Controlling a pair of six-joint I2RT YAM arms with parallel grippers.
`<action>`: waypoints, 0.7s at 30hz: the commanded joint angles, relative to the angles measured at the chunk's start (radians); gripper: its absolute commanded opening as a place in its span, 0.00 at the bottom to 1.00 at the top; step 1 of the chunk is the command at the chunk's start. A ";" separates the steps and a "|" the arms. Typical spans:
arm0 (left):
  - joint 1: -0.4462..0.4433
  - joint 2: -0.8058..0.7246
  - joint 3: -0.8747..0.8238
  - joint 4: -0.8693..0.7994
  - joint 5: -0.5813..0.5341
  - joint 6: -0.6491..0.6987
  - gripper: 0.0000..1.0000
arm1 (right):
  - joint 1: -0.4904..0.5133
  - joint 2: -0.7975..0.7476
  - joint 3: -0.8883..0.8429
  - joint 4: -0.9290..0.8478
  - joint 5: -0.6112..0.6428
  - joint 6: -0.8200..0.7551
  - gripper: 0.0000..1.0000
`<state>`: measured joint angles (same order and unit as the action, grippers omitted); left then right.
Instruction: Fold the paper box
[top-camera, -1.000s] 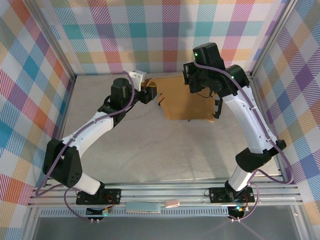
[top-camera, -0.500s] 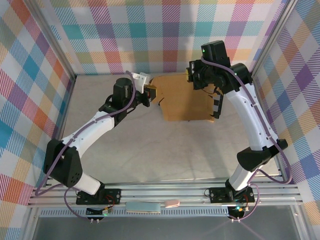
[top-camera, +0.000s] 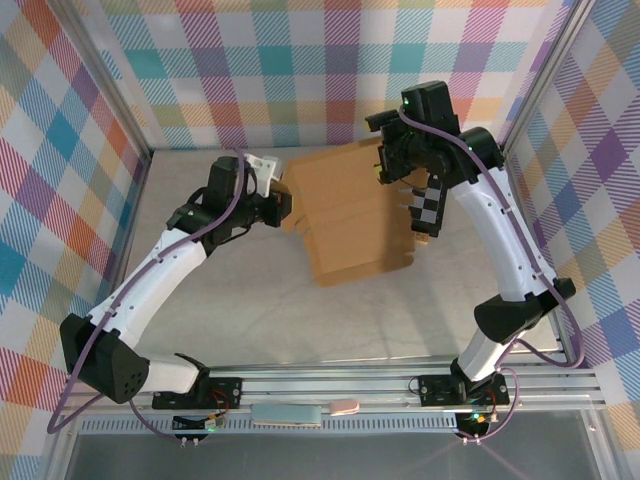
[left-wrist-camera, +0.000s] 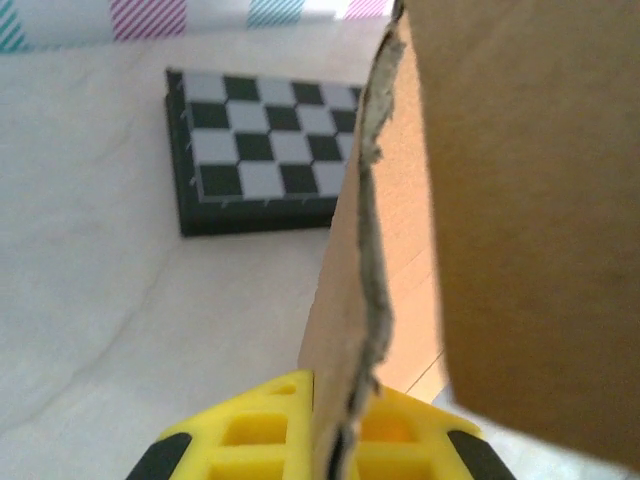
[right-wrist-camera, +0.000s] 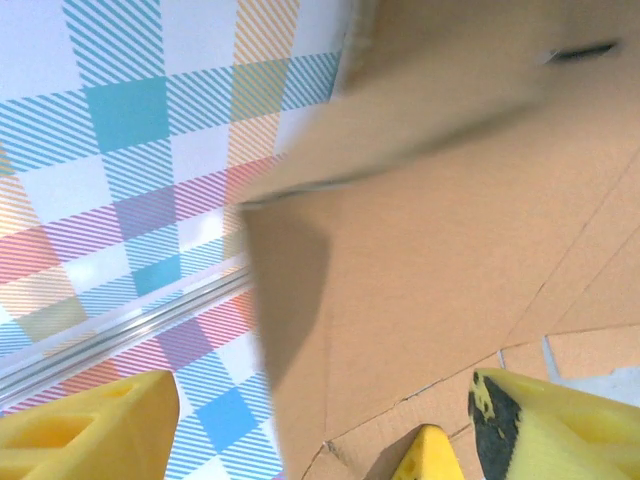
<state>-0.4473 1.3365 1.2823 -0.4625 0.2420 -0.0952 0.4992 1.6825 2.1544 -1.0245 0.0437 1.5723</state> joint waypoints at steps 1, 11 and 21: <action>0.016 0.012 -0.021 -0.074 -0.073 0.038 0.00 | 0.018 -0.021 -0.068 0.032 -0.012 -0.032 0.77; 0.029 0.059 -0.145 0.071 -0.150 0.087 0.00 | 0.067 -0.022 -0.284 0.224 -0.042 0.013 0.76; 0.029 0.025 -0.199 0.094 -0.151 0.181 0.00 | 0.076 0.139 -0.324 0.469 -0.129 -0.003 0.70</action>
<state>-0.4267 1.3994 1.1030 -0.3950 0.1017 0.0326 0.5709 1.7607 1.8103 -0.6399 -0.0467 1.5826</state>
